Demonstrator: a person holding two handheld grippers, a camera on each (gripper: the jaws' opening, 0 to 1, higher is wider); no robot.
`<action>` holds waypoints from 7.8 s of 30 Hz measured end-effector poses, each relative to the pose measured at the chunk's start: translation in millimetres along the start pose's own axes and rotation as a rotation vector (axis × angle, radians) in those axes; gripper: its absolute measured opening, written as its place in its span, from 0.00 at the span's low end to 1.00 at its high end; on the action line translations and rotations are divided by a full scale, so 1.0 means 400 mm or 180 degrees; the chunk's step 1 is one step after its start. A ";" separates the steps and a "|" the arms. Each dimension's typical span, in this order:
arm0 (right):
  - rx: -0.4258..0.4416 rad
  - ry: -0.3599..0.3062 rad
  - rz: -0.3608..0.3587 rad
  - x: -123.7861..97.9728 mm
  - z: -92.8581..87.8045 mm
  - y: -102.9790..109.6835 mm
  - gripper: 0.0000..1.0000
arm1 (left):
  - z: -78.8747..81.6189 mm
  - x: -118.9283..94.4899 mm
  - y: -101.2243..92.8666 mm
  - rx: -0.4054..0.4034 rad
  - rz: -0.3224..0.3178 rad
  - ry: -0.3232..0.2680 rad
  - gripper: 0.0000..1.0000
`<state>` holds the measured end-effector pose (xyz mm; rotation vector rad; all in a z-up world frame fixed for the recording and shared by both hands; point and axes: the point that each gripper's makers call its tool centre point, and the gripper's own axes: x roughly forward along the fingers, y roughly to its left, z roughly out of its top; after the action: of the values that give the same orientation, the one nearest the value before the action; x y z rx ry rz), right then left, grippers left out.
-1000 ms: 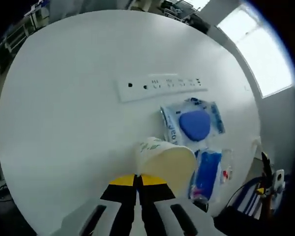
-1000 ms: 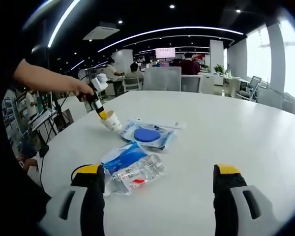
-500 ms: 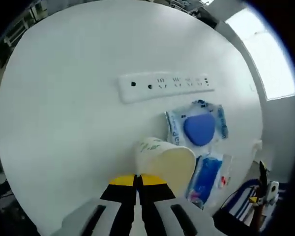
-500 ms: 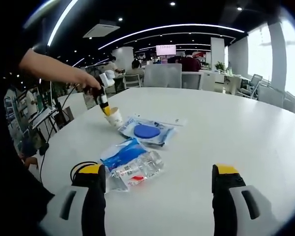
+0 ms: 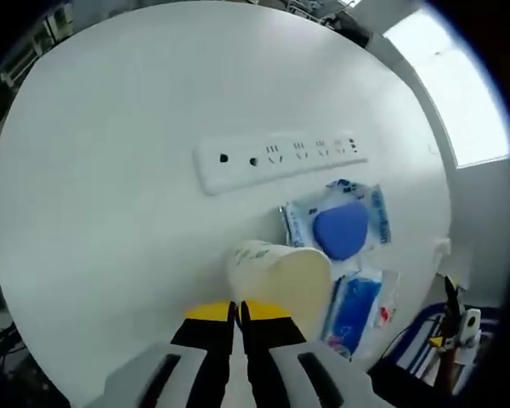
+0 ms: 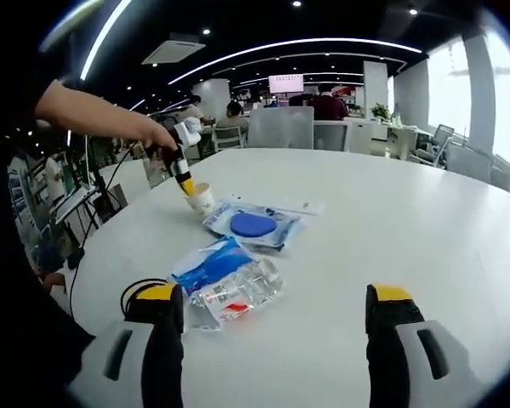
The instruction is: Arrange the tabletop items into an orderly group along one side of the table until the central work area is clear of visible clutter.
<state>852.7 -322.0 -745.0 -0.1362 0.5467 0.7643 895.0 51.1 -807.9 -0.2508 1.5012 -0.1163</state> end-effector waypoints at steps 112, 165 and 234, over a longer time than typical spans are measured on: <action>-0.3599 0.0883 0.2655 0.017 -0.069 0.358 0.66 | -0.494 -0.222 -0.241 0.1607 -0.0318 -0.3081 1.00; -0.5882 0.1374 0.3556 0.161 -0.318 0.390 0.17 | -0.580 -0.139 -0.284 0.1293 -0.0496 -0.2953 0.90; -0.1721 0.0006 0.1699 0.102 0.139 0.137 0.18 | -0.524 -0.169 -0.376 0.1776 -0.0649 -0.2993 0.89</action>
<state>862.4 -240.0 -714.6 -0.5041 0.3661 1.4248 693.7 -98.5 -717.2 0.0114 0.4689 -0.4977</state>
